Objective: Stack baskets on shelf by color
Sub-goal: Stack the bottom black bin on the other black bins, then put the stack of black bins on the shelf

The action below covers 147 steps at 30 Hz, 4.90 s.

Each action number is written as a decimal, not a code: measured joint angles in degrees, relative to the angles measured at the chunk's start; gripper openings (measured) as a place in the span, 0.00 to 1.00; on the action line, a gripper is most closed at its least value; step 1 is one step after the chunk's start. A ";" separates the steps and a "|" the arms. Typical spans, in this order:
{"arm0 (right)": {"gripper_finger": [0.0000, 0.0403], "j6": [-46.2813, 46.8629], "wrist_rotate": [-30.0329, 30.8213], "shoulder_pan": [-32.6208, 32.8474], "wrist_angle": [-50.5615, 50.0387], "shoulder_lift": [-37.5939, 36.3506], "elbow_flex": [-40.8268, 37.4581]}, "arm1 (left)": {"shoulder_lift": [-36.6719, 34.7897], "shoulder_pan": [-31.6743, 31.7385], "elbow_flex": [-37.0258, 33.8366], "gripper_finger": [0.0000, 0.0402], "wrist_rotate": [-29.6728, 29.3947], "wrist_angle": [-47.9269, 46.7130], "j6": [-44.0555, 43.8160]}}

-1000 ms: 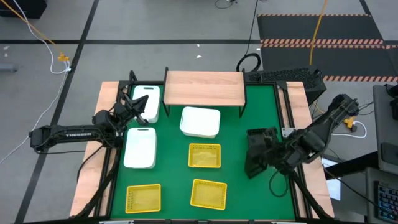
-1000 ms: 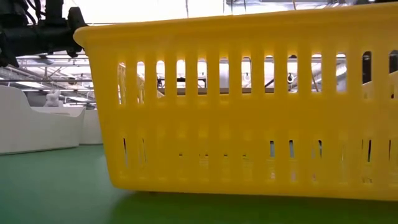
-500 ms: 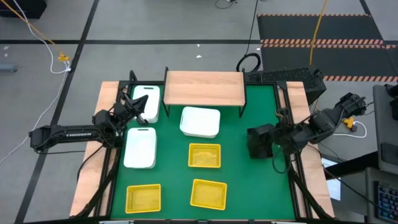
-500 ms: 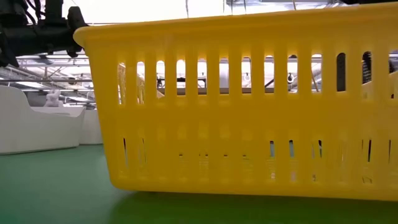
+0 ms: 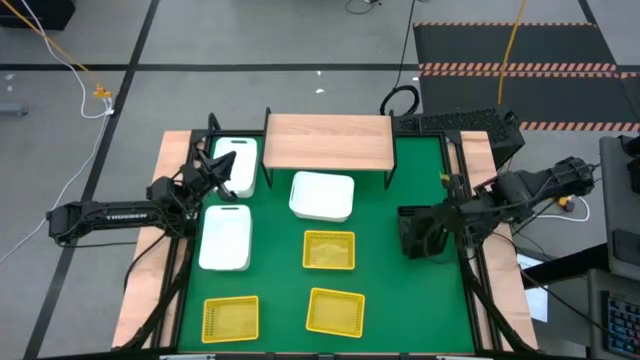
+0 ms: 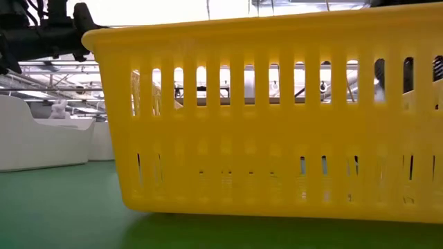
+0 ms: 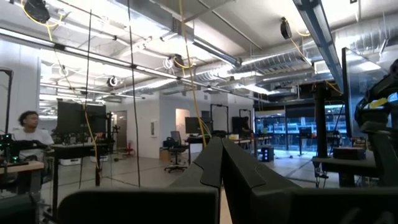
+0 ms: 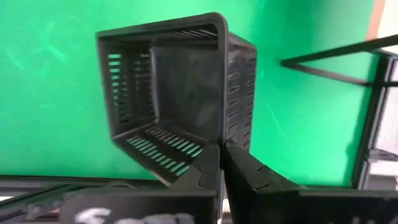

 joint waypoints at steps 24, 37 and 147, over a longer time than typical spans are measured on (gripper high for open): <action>0.00 -18.48 -19.29 -36.08 4.83 6.10 -4.31 | 0.00 -0.02 0.00 0.01 -0.01 1.20 1.97; 0.00 -22.76 -25.44 -41.65 8.30 7.96 -16.39 | 0.00 0.00 0.00 0.01 0.01 1.07 1.97; 0.03 36.94 -14.30 15.86 18.12 9.53 -14.18 | 0.39 -0.05 0.00 0.29 13.01 -6.67 3.68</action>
